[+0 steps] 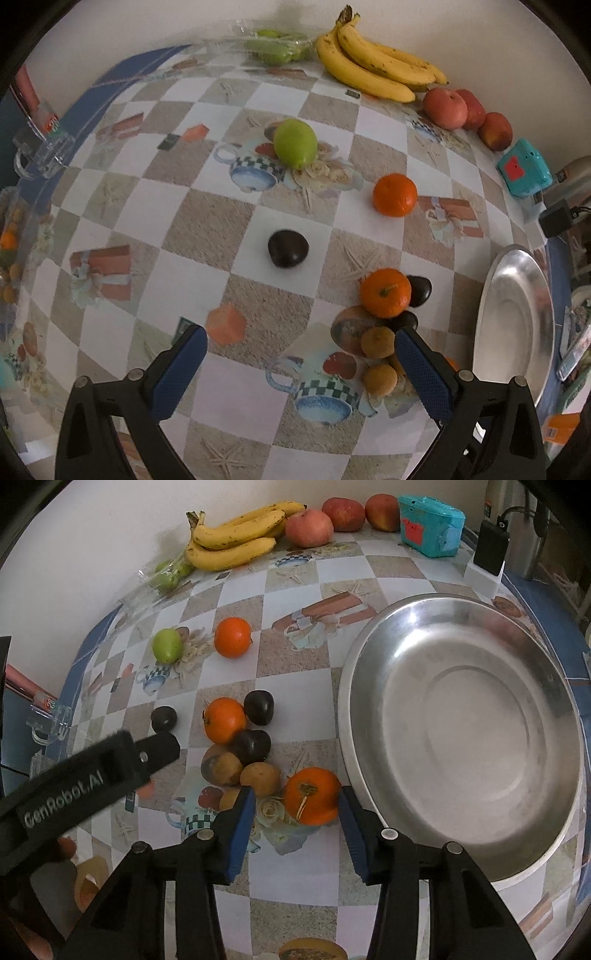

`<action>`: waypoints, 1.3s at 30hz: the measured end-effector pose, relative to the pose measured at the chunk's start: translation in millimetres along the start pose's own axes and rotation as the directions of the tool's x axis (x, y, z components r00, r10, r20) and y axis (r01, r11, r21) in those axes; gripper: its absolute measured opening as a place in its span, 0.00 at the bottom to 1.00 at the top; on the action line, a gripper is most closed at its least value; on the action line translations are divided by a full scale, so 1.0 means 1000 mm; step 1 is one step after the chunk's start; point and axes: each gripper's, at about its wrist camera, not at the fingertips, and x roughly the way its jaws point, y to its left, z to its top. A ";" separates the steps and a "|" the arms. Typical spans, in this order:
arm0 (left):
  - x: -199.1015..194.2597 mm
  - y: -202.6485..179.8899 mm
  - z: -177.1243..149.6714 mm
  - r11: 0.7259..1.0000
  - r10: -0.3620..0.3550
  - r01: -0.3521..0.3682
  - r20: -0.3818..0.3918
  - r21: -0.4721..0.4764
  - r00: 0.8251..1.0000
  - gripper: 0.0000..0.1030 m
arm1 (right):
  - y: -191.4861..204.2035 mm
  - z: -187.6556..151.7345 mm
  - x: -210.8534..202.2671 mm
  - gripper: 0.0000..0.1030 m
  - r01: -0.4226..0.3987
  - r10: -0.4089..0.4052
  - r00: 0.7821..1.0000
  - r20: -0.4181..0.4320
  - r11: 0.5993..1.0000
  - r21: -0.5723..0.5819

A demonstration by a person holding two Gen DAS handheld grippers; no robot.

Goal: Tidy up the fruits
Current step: 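Move the right gripper down to the orange beside the steel basin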

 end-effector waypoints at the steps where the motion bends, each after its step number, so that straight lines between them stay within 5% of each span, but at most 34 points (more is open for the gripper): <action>1: 0.001 0.001 -0.002 1.000 -0.009 0.009 -0.008 -0.004 1.000 0.99 | -0.001 0.000 0.000 0.46 0.001 -0.001 1.000 -0.001 1.000 0.005; 36: 0.014 -0.002 -0.016 0.991 -0.122 0.115 -0.107 -0.067 0.987 0.87 | -0.007 -0.003 0.005 0.35 0.021 -0.021 1.000 -0.009 0.999 0.025; 39: 0.017 0.000 -0.018 0.984 -0.162 0.151 -0.131 -0.095 0.978 0.77 | -0.007 -0.004 0.004 0.35 0.021 -0.020 1.000 -0.013 0.999 0.025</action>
